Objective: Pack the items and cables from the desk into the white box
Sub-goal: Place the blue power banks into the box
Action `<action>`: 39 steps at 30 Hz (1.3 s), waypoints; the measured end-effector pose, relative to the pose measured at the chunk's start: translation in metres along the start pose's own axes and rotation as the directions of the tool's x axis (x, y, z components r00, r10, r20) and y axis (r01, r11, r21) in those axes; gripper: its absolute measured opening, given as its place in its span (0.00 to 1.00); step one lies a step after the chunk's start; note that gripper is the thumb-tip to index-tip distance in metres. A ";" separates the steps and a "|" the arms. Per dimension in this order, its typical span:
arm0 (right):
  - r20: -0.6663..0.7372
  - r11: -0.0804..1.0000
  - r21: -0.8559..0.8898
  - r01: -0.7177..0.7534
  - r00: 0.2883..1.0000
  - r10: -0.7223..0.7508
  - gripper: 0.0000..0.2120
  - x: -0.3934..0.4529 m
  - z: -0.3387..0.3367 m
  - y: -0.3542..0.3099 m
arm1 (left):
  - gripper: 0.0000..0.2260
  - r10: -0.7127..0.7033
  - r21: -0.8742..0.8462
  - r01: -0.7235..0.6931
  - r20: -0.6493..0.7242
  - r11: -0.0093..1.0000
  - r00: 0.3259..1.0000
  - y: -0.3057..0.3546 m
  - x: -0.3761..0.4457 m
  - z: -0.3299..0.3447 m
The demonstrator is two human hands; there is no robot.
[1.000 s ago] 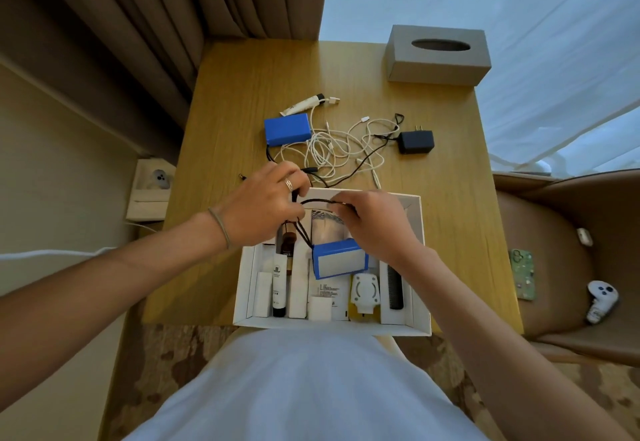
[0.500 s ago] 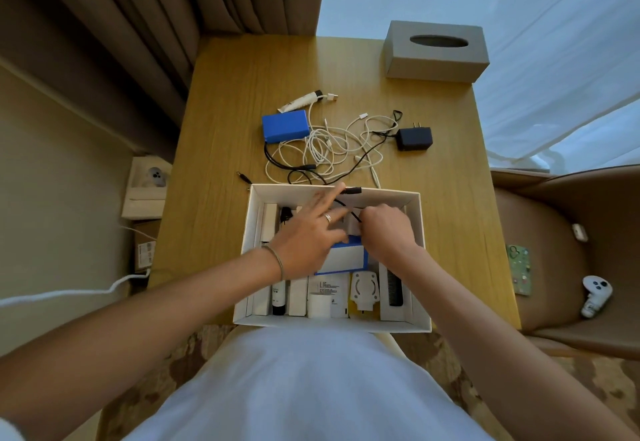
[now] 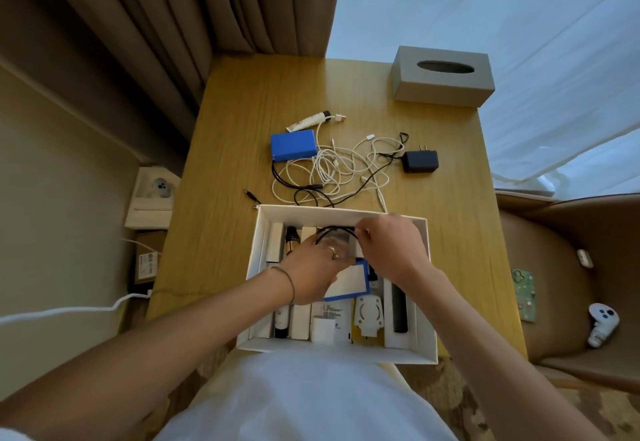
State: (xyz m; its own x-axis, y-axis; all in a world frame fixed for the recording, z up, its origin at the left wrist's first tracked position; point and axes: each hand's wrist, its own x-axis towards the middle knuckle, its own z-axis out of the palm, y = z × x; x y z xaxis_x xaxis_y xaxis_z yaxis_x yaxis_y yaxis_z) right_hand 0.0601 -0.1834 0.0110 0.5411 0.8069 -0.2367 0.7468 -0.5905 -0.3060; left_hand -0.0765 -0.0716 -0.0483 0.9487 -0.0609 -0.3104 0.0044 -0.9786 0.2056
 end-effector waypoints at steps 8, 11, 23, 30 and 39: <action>-0.191 0.942 0.332 0.041 0.981 0.024 0.09 0.050 -0.036 -0.025 | 0.09 -0.199 -0.344 0.023 -0.485 0.939 0.851 -0.055 -0.018 -0.083; -0.068 0.864 0.496 -0.090 0.987 0.142 0.09 0.082 -0.037 -0.032 | 0.08 -0.438 -0.511 0.184 -0.435 0.839 0.787 -0.101 -0.001 -0.099; 0.206 0.568 0.739 -0.363 0.924 0.323 0.09 0.132 -0.012 -0.049 | 0.24 -0.616 -0.382 0.551 -0.065 0.742 0.785 -0.214 0.092 -0.056; 0.213 0.489 0.789 -0.373 0.912 0.351 0.09 0.117 -0.005 -0.048 | 0.38 -0.560 -0.299 0.523 -0.046 0.798 0.827 -0.244 0.113 -0.042; 0.183 0.420 0.841 -0.342 0.910 0.373 0.09 0.106 -0.010 -0.051 | 0.31 -0.560 -0.562 0.372 -0.204 0.739 0.803 -0.242 0.072 -0.051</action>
State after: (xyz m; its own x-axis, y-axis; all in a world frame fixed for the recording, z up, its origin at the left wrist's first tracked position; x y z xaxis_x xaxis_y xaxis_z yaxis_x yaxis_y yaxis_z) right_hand 0.0834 -0.0682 0.0107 0.6996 0.5120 -0.4985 -0.1961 -0.5332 -0.8229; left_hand 0.0068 0.1708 -0.0728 0.8241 0.5389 -0.1746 0.5338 -0.6357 0.5576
